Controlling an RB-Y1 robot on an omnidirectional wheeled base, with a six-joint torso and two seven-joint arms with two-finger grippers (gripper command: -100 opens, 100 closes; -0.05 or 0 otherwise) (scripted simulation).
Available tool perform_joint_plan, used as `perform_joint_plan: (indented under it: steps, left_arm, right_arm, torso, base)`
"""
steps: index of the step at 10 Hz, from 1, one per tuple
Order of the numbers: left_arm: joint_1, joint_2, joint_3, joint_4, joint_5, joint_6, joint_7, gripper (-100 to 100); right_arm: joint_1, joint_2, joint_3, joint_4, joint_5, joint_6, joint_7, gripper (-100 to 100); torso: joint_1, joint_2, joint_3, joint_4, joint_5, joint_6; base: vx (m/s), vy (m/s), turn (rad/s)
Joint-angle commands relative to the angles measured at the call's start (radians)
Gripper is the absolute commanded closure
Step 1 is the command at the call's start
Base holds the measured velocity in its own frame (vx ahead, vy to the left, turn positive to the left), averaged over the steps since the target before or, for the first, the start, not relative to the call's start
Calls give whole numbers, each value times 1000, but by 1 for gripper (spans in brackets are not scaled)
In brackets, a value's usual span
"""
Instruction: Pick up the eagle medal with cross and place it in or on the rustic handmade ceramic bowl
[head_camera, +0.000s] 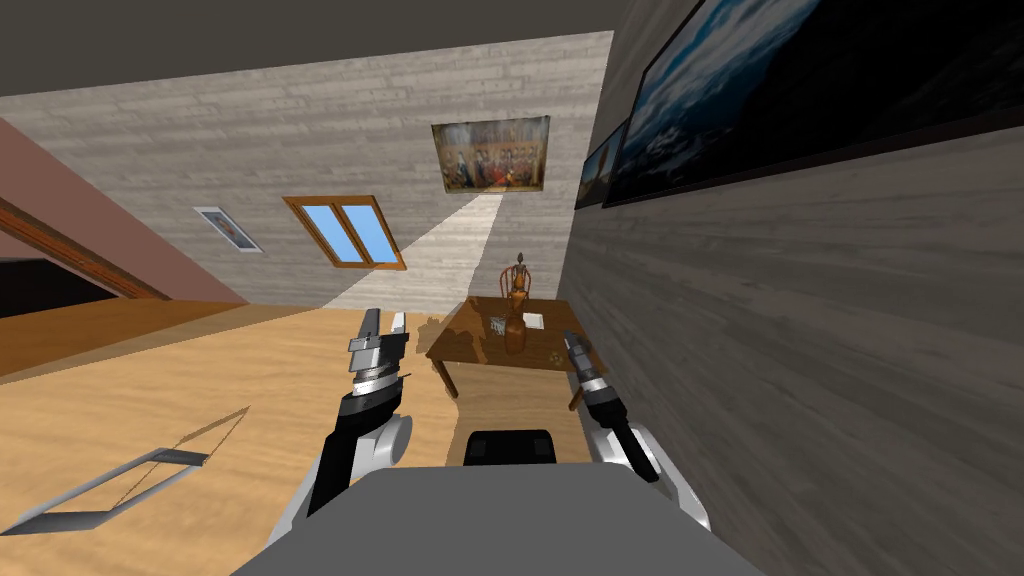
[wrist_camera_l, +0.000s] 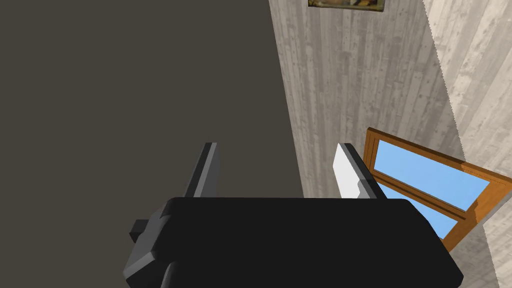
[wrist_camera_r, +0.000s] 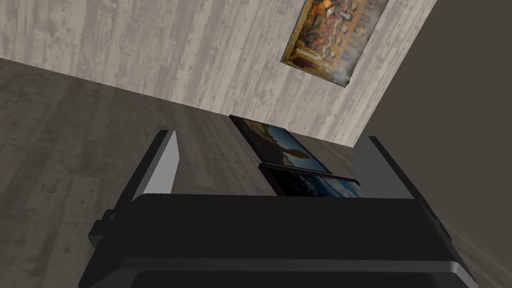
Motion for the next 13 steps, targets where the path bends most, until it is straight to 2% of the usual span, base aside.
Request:
perform_joint_plan:
  steps: [1,2,5,7,8,9,10,13]
  left_arm:
    - [0,0,0,0,0,0,0,0]
    - [0,0,0,0,0,0,0,0]
    - [0,0,0,0,0,0,0,0]
    - [0,0,0,0,0,0,0,0]
    - [0,0,0,0,0,0,0,0]
    - [0,0,0,0,0,0,0,0]
    - [0,0,0,0,0,0,0,0]
    - [0,0,0,0,0,0,0,0]
  right_arm:
    - [-14,-13,3,42,4,1,7,-100]
    - [-21,-41,14,73,14,2,21,-100]
    - [-28,-69,25,150,24,2,35,-100]
    - [-45,-126,49,236,47,4,65,-100]
    - [-45,-126,49,264,47,4,65,-100]
    - [-54,-154,61,299,58,4,80,-100]
    - [-54,-154,61,321,58,4,80,-100]
    - [-72,-208,87,415,83,6,111,-100]
  torso:
    - [0,0,0,0,0,0]
    - [0,0,0,0,0,0]
    - [1,-1,0,0,0,0]
    - [1,-1,0,0,0,0]
    - [1,-1,-1,0,0,0]
    - [1,-1,0,0,0,1]
    - [1,-1,0,0,0,0]
    - [1,-1,-1,0,0,1]
  base:
    - [8,12,70]
    - [10,25,124]
    - [14,22,77]
    - [17,33,177]
    - [20,24,63]
    - [20,31,134]
    - [15,23,65]
    - [22,31,120]
